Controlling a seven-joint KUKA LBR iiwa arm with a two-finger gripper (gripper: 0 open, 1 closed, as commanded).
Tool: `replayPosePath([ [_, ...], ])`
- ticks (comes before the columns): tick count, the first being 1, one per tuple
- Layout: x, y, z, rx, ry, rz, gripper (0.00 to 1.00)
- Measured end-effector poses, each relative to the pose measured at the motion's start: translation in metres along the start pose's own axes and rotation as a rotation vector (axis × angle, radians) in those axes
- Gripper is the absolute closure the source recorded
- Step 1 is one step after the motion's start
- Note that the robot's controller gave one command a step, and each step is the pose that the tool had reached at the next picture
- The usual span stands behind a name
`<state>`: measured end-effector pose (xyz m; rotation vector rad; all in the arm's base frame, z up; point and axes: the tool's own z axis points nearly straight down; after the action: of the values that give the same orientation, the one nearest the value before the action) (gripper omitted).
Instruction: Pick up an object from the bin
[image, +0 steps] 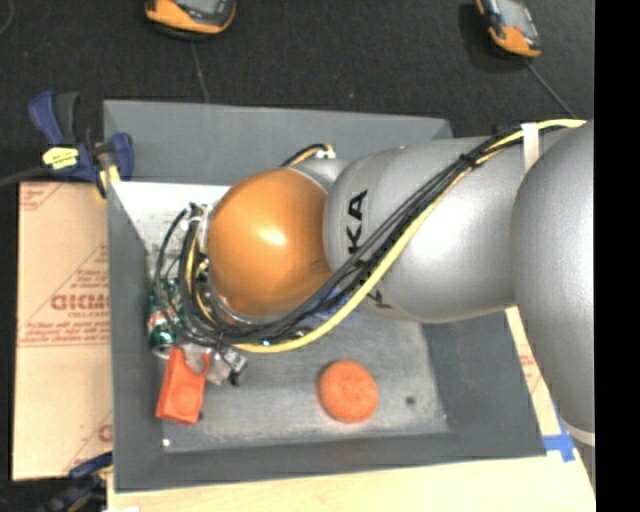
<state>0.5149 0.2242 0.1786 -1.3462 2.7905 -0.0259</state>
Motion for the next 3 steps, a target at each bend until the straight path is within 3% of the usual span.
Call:
replayPosePath([
  [1,0.051,-0.031,0.069,0.0,-0.002,-0.122,1.0],
  [2,0.072,-0.049,0.095,0.005,-0.027,-0.157,1.0],
  [3,0.085,-0.053,0.091,0.015,-0.039,-0.347,1.0],
])
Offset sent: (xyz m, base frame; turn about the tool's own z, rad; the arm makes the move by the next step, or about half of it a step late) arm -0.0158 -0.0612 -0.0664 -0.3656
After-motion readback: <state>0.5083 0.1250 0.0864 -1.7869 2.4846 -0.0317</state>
